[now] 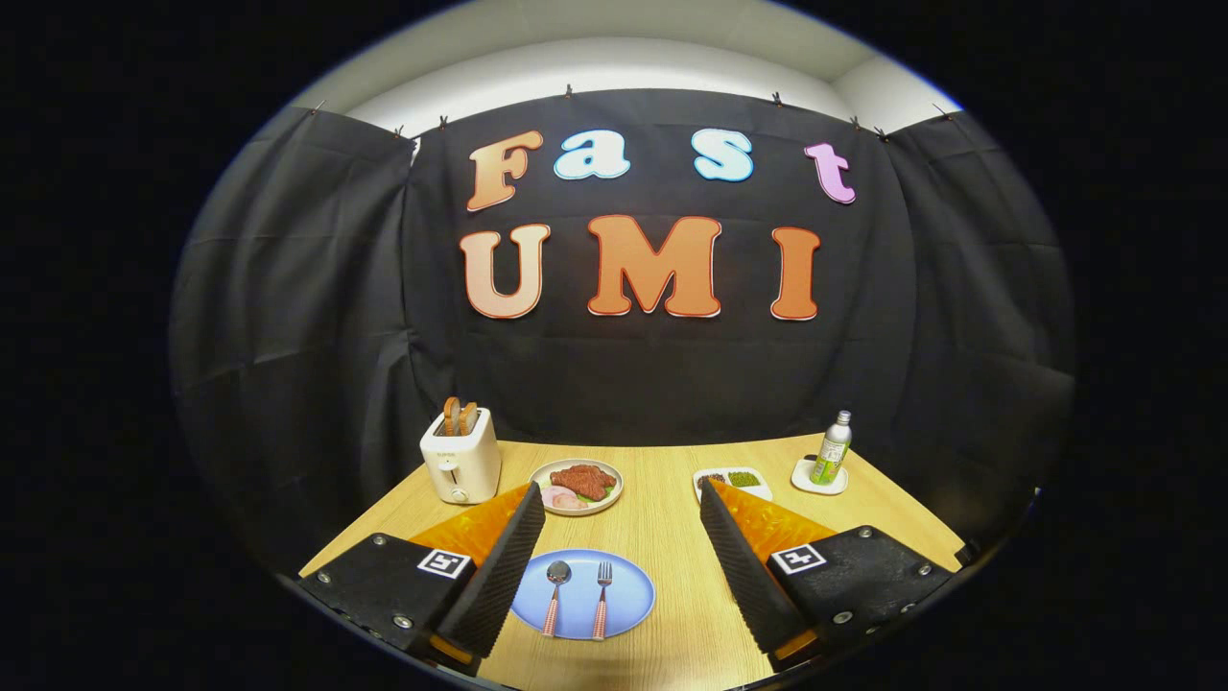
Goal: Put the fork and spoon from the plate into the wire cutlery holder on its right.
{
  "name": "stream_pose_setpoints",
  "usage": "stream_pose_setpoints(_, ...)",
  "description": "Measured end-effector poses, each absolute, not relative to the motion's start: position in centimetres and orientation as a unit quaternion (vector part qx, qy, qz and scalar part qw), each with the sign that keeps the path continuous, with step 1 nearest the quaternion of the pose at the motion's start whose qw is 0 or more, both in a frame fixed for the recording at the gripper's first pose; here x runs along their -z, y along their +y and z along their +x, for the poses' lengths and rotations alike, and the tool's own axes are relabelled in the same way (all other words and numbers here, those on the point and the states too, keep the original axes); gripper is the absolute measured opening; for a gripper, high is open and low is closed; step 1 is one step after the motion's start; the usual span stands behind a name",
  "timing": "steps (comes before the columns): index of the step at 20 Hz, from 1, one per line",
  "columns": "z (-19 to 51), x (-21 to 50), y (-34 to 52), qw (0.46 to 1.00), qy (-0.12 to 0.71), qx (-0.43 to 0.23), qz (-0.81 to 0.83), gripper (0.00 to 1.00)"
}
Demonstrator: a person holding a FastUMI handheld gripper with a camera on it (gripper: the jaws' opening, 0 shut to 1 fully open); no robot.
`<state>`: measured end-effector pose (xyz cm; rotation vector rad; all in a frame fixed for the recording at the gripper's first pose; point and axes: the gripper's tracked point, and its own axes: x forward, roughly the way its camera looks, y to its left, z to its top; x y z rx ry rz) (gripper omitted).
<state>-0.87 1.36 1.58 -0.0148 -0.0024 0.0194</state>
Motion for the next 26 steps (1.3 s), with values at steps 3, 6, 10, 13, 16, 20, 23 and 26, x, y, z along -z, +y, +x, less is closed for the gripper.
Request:
stream_pose_setpoints(3, -0.3, -0.6, 1.6, 1.0, 0.005, -0.013, -0.007, 0.98)
stream_pose_setpoints(6, 0.7, 1.0, 2.0, 1.0, 0.014, -0.02, -0.01, 0.98)
stream_pose_setpoints(10, 2.7, 5.6, 2.1, 0.998, 0.051, -0.026, -0.007, 0.98)
stream_pose_setpoints(13, 3.9, 8.9, 2.0, 0.997, 0.075, -0.025, 0.004, 0.98)
stream_pose_setpoints(16, 5.7, 12.8, 1.6, 0.995, 0.102, -0.019, -0.002, 0.98)
stream_pose_setpoints(20, 7.6, 18.5, 2.0, 0.988, 0.149, -0.026, -0.012, 0.98)
stream_pose_setpoints(23, 8.1, 21.5, 2.7, 0.984, 0.176, -0.032, -0.025, 0.91)
stream_pose_setpoints(26, 8.4, 24.2, 2.9, 0.978, 0.206, -0.031, -0.03, 0.79)
